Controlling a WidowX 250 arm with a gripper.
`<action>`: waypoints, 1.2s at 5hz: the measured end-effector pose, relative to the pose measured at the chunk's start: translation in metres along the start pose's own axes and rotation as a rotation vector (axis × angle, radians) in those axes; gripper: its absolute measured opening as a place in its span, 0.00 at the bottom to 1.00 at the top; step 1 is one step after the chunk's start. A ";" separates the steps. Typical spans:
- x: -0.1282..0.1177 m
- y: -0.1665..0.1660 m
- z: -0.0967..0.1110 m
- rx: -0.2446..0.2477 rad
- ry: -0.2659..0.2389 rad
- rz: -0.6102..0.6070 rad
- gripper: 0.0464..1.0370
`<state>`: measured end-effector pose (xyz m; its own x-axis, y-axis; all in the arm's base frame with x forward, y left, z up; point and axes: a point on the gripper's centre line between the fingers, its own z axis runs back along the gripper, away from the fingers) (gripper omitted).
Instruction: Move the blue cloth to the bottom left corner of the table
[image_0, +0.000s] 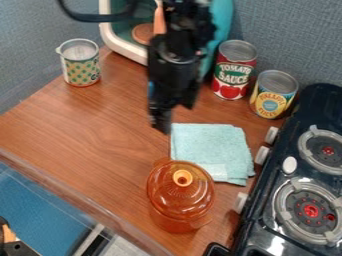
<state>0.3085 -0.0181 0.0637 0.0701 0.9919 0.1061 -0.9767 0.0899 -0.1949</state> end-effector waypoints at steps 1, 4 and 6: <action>-0.004 -0.007 -0.009 -0.010 -0.007 0.039 0.96; -0.027 -0.042 -0.054 0.075 -0.018 0.134 0.96; -0.037 -0.032 -0.078 0.114 -0.048 0.108 0.96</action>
<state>0.3532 -0.0504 -0.0099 -0.0436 0.9895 0.1378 -0.9949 -0.0305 -0.0958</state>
